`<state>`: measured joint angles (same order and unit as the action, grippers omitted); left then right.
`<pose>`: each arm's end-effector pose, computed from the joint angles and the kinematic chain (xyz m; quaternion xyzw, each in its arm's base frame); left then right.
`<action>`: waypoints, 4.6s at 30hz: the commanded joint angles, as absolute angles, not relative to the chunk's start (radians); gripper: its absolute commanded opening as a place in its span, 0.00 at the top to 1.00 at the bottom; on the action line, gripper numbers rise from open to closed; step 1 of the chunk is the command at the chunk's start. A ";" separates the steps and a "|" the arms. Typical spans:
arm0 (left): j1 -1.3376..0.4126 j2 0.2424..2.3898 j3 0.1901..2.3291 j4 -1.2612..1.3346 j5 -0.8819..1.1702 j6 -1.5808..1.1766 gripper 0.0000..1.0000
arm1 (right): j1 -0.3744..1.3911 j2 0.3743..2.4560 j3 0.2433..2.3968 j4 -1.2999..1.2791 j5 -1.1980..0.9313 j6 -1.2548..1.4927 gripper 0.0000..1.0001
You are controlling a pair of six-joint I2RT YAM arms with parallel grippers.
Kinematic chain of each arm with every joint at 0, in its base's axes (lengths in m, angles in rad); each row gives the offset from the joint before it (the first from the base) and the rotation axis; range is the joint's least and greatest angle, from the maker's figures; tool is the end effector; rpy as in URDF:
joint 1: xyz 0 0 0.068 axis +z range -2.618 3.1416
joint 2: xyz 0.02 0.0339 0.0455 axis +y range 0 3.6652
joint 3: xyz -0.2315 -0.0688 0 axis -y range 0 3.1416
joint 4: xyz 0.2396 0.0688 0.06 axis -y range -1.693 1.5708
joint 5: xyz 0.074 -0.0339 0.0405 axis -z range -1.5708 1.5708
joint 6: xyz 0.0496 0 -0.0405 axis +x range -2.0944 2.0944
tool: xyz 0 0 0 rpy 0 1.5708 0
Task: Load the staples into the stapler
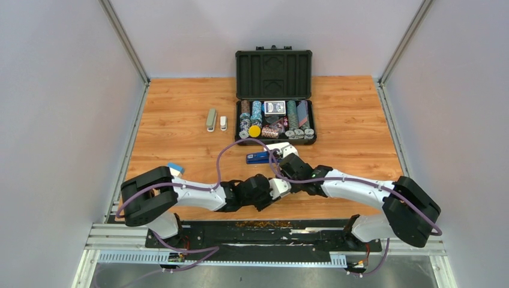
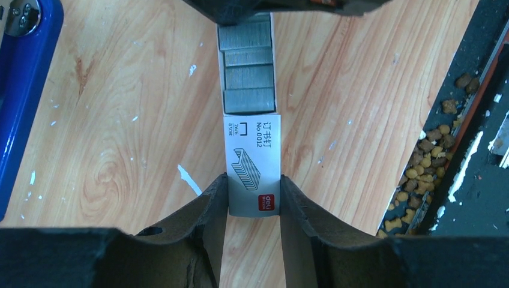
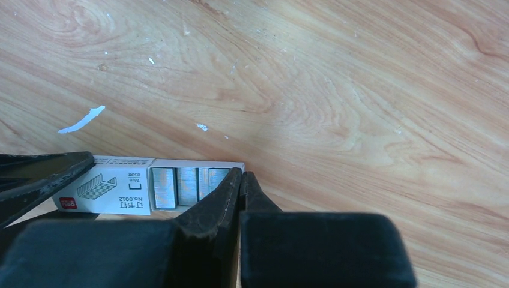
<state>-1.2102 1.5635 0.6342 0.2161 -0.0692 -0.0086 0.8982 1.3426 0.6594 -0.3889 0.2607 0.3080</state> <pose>0.1102 -0.2824 0.1081 0.5020 0.7579 -0.2120 0.3587 0.1655 0.1873 0.1272 -0.2488 0.9286 0.0350 0.2730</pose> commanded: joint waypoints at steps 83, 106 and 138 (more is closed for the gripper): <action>-0.922 1.832 1.296 -0.393 -0.006 0.235 0.57 | 0.894 0.528 0.511 -0.509 0.510 0.369 0.00; -0.951 1.900 1.368 -0.482 -0.065 0.109 0.38 | 0.894 0.566 0.484 -0.466 0.449 0.364 0.00; -0.948 1.588 1.260 -0.459 0.112 0.226 1.00 | 0.894 0.368 0.326 -0.137 0.066 0.150 0.05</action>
<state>-0.9466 1.7462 1.2774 -0.4999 0.0601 0.1711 0.8932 0.4080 0.3332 -0.2764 0.2268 0.2379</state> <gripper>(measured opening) 0.408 0.962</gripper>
